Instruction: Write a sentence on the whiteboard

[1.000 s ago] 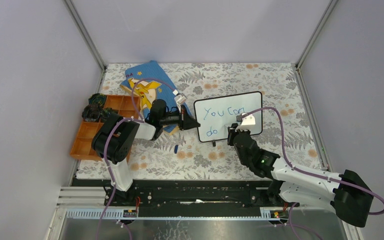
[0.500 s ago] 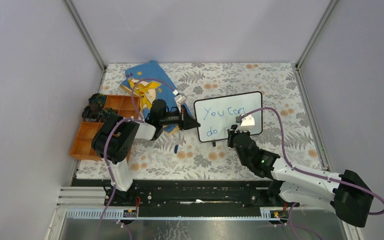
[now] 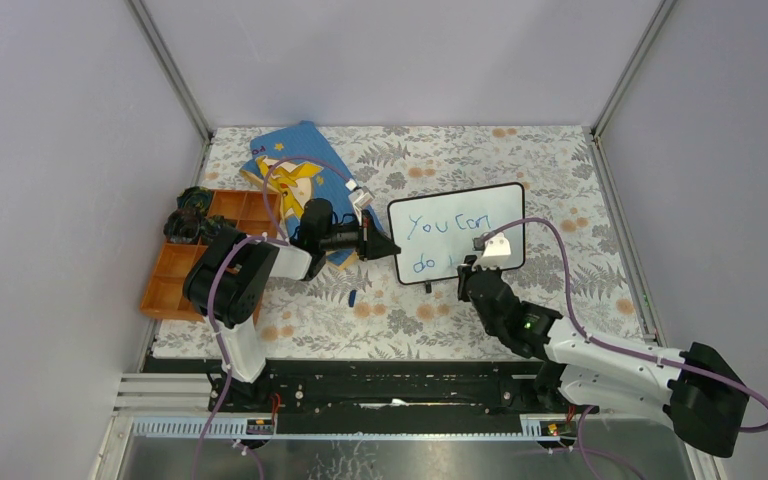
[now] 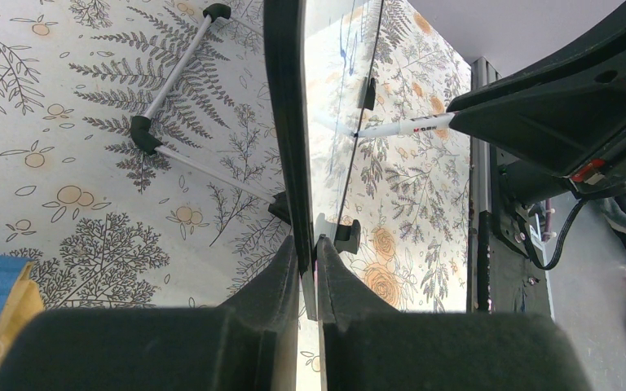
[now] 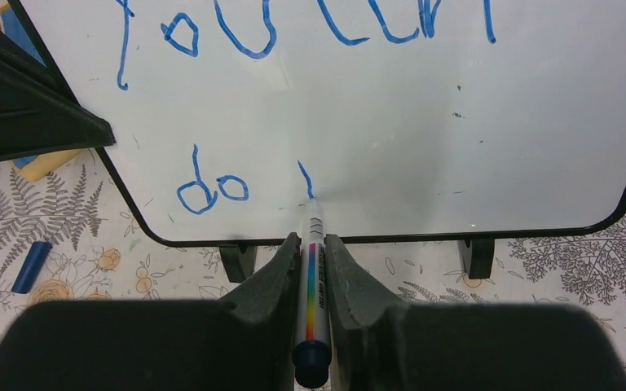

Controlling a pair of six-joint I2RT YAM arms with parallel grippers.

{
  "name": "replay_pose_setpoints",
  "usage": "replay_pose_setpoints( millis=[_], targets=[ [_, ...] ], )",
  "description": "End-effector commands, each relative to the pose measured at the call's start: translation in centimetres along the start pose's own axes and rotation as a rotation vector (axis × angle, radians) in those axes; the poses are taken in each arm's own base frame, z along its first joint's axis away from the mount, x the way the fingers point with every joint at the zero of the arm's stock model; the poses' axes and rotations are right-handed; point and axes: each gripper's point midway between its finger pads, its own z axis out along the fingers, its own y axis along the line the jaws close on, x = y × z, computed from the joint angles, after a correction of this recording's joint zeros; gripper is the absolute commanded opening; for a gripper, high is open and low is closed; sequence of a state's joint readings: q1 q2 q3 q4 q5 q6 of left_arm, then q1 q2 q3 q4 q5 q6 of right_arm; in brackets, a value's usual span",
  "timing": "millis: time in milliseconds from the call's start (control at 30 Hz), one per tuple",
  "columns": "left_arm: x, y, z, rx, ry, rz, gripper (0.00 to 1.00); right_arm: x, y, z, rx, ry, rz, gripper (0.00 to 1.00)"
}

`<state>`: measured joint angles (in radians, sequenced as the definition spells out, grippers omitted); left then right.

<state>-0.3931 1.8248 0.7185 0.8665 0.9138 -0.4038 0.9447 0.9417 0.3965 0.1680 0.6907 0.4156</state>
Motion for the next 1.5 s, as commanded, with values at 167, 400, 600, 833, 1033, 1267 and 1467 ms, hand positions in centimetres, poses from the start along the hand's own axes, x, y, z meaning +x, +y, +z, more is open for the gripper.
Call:
replay_pose_setpoints(
  millis=[167,400,600,833,1033,1267,1467],
  targets=[
    [3.4,0.5,0.4,-0.030,0.091,-0.033,0.00,-1.3,-2.0,-0.5,0.092,-0.048,0.034,0.00],
    [3.5,0.5,0.4,-0.030,0.092,-0.032,0.00,-2.4,-1.3,-0.9,0.037,-0.077,0.045,0.00],
    [3.5,0.4,0.4,-0.029,0.093,-0.031,0.00,-3.0,1.0,-1.2,-0.104,-0.101,0.052,0.00],
    [3.5,0.4,0.5,-0.028,0.094,-0.030,0.00,-3.2,1.9,-0.7,-0.113,-0.091,0.052,0.00],
    [3.5,0.4,0.4,-0.030,0.094,-0.029,0.00,-3.5,1.7,-0.2,-0.077,-0.103,0.064,0.00],
    [3.6,0.4,0.5,-0.029,0.098,-0.030,0.00,-3.8,1.3,0.0,-0.045,-0.115,0.064,0.00],
    [3.7,0.4,0.5,-0.030,0.102,-0.028,0.00,-3.2,0.4,0.4,0.007,-0.098,0.049,0.00]
  ],
)
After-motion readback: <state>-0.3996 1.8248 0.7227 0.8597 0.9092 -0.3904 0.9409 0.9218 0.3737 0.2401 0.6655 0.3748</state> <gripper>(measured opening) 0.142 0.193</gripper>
